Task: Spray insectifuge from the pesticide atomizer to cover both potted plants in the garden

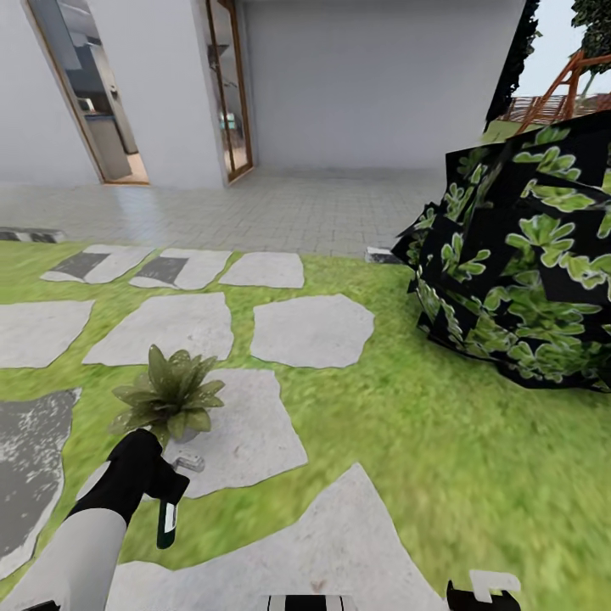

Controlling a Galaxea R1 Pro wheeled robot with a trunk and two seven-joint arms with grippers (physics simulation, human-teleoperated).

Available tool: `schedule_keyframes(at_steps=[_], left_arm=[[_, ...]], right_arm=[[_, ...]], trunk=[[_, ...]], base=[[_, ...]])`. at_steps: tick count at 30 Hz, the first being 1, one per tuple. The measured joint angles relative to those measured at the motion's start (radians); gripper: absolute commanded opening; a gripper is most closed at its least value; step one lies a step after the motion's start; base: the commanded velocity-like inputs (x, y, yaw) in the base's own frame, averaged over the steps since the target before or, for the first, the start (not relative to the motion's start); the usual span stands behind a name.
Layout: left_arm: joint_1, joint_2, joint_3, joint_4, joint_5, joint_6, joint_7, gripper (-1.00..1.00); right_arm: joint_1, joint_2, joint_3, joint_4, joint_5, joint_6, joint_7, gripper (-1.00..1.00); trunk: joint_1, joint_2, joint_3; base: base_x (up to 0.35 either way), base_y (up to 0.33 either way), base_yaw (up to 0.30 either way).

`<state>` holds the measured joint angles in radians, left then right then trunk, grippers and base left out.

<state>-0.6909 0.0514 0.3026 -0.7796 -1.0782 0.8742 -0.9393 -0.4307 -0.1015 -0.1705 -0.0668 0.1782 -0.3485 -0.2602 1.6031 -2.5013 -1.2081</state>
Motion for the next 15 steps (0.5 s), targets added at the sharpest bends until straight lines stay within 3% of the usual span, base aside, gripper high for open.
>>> schedule_keyframes(at_steps=[15], left_arm=[[0.0,-0.001,0.0,0.0,0.0,0.0,0.001,-1.0]], right_arm=[[0.0,0.002,0.001,0.0,0.0,0.0,0.0,1.0]], trunk=[[0.0,0.0,0.0]], base=[[0.014,-0.312,0.276]])
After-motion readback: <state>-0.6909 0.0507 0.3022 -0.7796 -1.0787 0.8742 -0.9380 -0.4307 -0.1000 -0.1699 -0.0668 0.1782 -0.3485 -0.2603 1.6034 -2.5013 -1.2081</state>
